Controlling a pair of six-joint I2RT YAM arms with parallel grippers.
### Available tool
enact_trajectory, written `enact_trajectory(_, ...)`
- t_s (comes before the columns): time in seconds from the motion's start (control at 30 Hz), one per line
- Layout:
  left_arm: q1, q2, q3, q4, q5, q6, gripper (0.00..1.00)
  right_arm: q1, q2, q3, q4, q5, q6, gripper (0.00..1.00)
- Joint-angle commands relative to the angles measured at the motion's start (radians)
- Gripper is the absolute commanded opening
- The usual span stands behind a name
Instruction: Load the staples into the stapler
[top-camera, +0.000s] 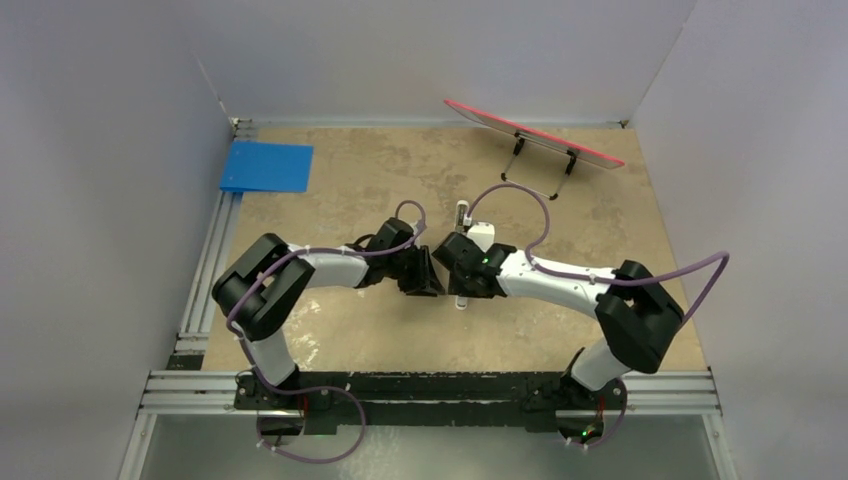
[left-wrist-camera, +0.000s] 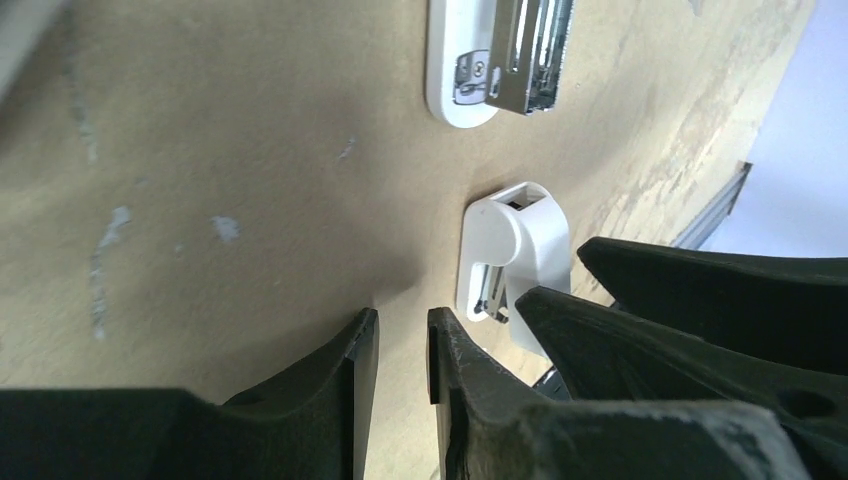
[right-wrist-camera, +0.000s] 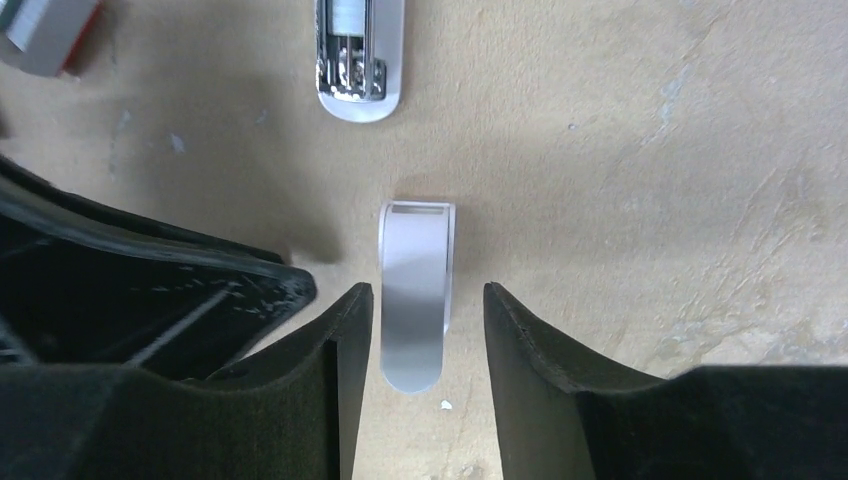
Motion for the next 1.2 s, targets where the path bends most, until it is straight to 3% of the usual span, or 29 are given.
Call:
enact_trajectory(0.0, 0.007, -0.052, -0.021, -0.044, -0.109, 0.034, 0.25, 0.005, 0.007, -0.025, -0.007, -0.046, -0.025, 0.47)
enact_trajectory(0.17, 0.008, -0.045, -0.023, -0.047, -0.122, 0.036, 0.25, 0.006, -0.011, -0.043, -0.009, -0.074, -0.021, 0.4)
enact_trajectory(0.33, 0.009, -0.034, -0.018, -0.047, -0.116, 0.038, 0.25, 0.006, 0.011, -0.049, 0.014, -0.107, -0.034, 0.2)
enact_trajectory(0.77, 0.019, -0.026, -0.024, -0.04, -0.106, 0.041, 0.25, 0.007, 0.109, -0.14, 0.102, -0.12, -0.032, 0.16)
enact_trajectory(0.9, 0.021, -0.027, -0.027, -0.039, -0.105, 0.04, 0.25, 0.007, 0.101, -0.09, 0.062, -0.087, -0.023, 0.18)
enact_trajectory(1.17, 0.022, -0.076, -0.05, -0.032, -0.142, 0.04, 0.27, 0.006, -0.004, 0.049, -0.048, -0.012, -0.004, 0.53)
